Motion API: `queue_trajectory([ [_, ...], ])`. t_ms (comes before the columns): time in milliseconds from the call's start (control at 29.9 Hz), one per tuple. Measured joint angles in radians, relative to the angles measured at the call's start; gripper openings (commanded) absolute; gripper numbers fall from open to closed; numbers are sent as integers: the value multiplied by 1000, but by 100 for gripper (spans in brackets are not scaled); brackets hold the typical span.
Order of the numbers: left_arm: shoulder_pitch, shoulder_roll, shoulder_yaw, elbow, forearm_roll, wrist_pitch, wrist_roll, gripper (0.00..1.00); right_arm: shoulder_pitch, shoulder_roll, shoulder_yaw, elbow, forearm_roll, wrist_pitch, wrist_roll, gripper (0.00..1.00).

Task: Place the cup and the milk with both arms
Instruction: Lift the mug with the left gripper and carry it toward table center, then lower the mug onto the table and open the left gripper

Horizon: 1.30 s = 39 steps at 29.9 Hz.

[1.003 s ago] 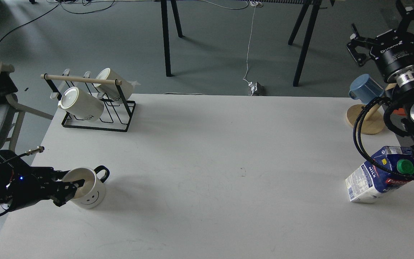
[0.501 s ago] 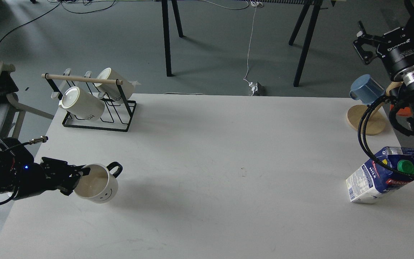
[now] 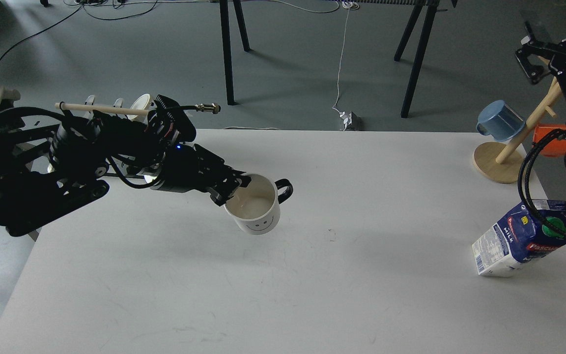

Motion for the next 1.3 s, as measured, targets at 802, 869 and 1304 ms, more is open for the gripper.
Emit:
queue_trajectory([
  [802,62,-499,19,306,162,-25,56,8,-94,-42,81,96,-2,0,4,99],
  [869,74,-507,19,322,162,-25,57,10,-95,-43,81,96,-2,0,4,99],
  [1304,103,-528,17,390,159,-25,58,53,-96,-43,81,96,-2,0,3,99],
])
